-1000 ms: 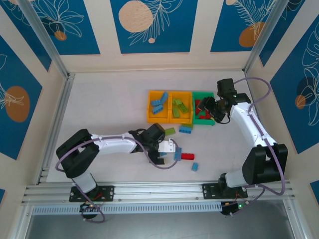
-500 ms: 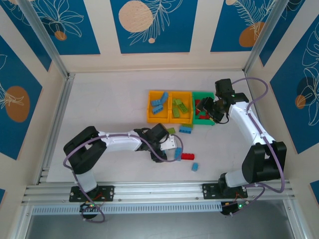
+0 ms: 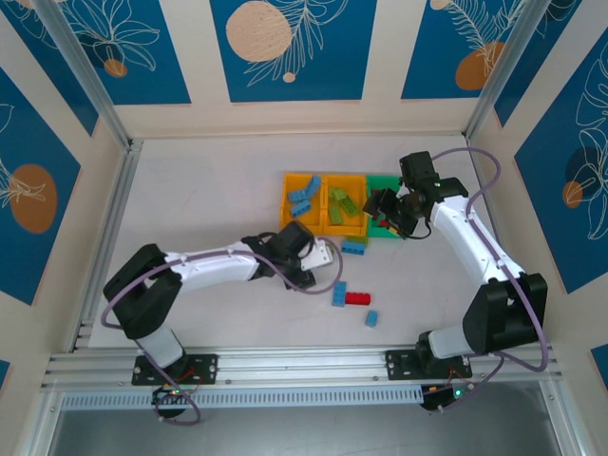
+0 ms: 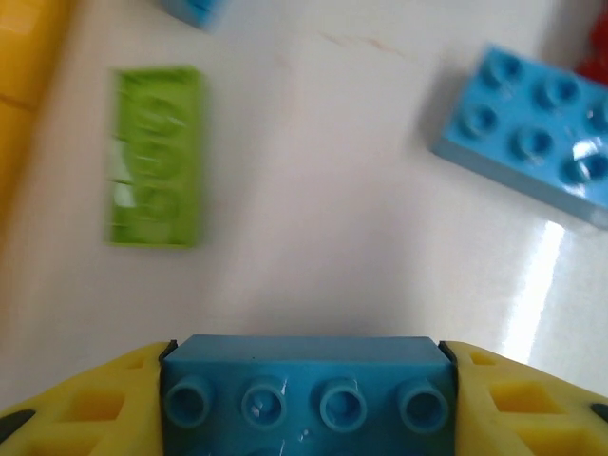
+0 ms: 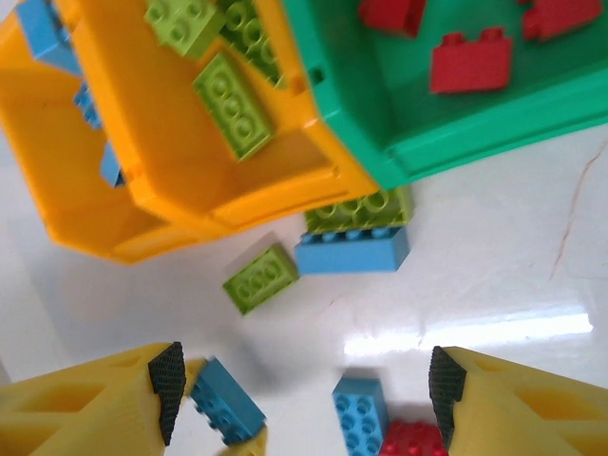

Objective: Sort the legos into containers by color

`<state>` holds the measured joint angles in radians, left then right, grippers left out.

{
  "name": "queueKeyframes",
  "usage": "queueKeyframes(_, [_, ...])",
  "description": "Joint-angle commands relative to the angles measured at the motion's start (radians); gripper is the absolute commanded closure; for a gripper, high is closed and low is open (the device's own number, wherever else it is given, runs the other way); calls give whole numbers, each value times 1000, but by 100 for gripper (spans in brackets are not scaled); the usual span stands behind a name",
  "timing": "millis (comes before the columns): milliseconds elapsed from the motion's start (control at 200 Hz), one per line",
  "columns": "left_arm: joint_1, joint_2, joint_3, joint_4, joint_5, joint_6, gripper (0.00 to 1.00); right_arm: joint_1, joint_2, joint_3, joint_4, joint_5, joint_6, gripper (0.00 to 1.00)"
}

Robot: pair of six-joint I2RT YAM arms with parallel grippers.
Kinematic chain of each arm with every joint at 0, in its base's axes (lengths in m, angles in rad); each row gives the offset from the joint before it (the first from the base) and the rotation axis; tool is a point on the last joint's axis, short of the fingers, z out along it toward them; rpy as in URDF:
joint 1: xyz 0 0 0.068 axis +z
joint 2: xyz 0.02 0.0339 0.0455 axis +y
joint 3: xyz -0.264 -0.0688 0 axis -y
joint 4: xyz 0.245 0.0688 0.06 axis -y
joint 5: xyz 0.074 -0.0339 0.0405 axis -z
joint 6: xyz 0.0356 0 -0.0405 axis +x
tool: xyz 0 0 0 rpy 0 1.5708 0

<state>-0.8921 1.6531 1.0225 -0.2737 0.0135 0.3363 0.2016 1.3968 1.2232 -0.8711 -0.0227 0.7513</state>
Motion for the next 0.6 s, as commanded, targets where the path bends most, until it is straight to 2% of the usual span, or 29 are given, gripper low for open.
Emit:
queueKeyframes(0, [93, -44, 104, 19, 7, -33, 53, 39, -98, -6, -27, -63, 20, 29])
queueKeyframes(165, [227, 115, 323, 5, 4, -39, 52, 97, -142, -27, 1, -42, 43, 28])
queueKeyframes(315, [300, 281, 498, 32, 13, -62, 49, 115, -142, -24, -14, -25, 55, 29])
queueKeyframes(490, [321, 360, 633, 10, 46, -41, 22, 138, -156, -14, -27, 10, 55, 28])
queueKeyframes(595, [321, 321, 635, 15, 72, -47, 16, 166, -149, -6, -44, 43, 51, 28])
